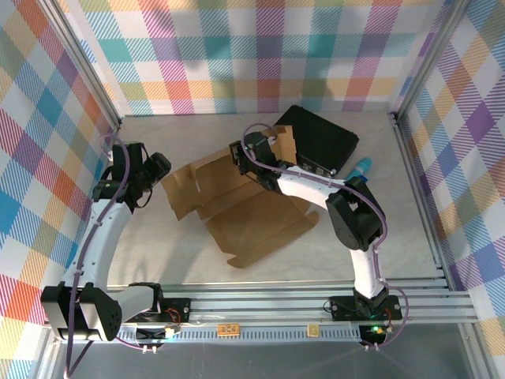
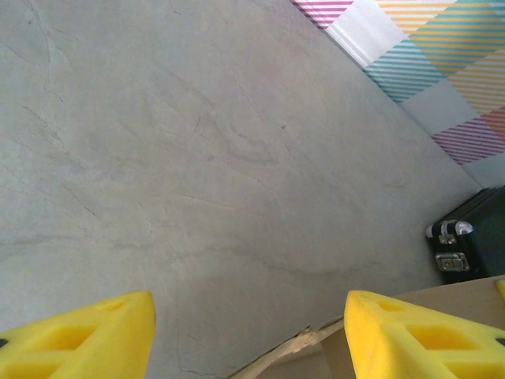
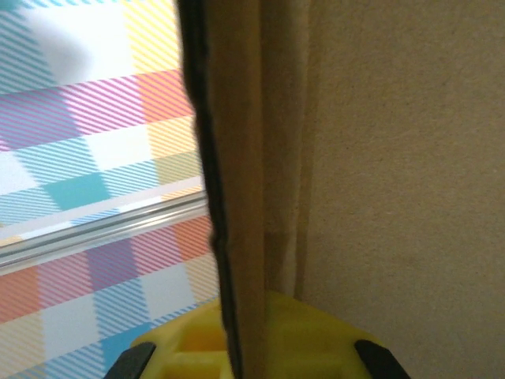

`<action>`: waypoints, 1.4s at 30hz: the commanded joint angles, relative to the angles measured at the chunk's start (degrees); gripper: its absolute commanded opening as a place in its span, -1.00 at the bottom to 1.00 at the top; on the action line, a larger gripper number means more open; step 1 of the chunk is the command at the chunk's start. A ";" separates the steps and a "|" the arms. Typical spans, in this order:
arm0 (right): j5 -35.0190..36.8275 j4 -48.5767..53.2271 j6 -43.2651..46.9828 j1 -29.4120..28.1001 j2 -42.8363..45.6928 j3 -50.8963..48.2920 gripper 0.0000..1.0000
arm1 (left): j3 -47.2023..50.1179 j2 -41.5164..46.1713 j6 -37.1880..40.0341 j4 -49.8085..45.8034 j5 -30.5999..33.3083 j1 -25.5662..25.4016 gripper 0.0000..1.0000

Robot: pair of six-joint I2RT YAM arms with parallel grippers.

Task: Fold the paper box

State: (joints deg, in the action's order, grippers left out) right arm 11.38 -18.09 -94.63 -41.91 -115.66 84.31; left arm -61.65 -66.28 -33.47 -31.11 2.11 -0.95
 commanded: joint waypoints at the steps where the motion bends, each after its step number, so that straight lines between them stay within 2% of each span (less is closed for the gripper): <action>1: 1.02 -16.60 3.47 0.43 2.94 -2.73 -1.00 | -1.43 -0.16 -1.77 1.34 -0.09 0.69 0.28; 5: -3.66 -29.91 3.93 1.04 1.38 -8.23 -1.00 | -1.89 0.23 -1.04 1.33 0.17 0.85 0.27; 8: -6.40 -33.45 3.56 1.29 1.89 -12.13 -1.00 | -1.70 0.61 1.28 0.84 0.88 0.83 0.23; 12: -8.92 -34.05 3.34 1.66 1.76 -14.34 -1.00 | 2.11 1.97 6.42 2.22 1.49 0.95 -0.01; 15: -8.96 -33.22 3.47 1.96 1.51 -14.15 -1.00 | 6.99 3.55 10.76 3.25 1.32 1.13 -0.30; 21: -10.22 -32.10 3.23 2.59 0.26 -11.76 -1.00 | 14.99 6.29 12.53 4.66 -7.20 1.13 -0.56; 28: -11.37 -30.08 2.53 2.71 -0.95 -9.31 -1.00 | 20.30 9.72 17.70 9.15 -13.17 -0.56 -0.48; 42: -13.48 -29.44 2.63 2.67 -2.89 -8.25 -1.00 | 22.01 7.38 24.62 14.68 -13.88 -4.73 -0.38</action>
State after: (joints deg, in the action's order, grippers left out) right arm -1.17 -45.39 -92.07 -39.38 -117.01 74.61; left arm -40.56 -58.19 -11.60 -18.83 -11.03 -4.99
